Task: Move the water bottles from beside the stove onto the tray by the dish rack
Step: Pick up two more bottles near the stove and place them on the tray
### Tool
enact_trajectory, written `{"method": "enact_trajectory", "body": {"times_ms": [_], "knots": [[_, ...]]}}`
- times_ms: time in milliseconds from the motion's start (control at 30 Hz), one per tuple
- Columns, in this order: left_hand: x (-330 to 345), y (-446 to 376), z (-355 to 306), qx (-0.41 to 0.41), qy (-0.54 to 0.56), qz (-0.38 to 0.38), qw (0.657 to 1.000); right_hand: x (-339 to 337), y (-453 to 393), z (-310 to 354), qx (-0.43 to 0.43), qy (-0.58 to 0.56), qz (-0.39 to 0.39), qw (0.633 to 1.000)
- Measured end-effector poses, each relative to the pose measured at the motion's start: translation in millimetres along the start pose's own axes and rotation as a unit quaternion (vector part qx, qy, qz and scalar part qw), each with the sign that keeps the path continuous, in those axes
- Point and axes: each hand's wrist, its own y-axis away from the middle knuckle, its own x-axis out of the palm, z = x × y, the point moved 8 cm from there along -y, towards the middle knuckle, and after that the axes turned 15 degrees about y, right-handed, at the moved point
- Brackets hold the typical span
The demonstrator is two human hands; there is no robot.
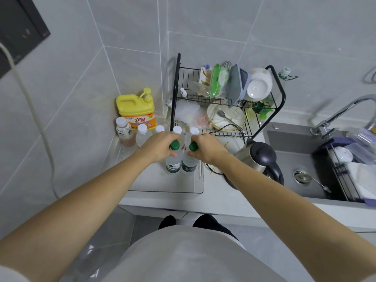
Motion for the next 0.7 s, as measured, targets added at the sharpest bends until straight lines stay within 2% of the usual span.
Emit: {"method": "enact_trajectory", "body": {"times_ms": [700], "knots": [[-0.5, 1.2, -3.1, -0.029, -0.045, 0.029, 0.998, 5.2, 5.5, 2.3, -0.011, -0.009, 0.005, 1.0]]}}
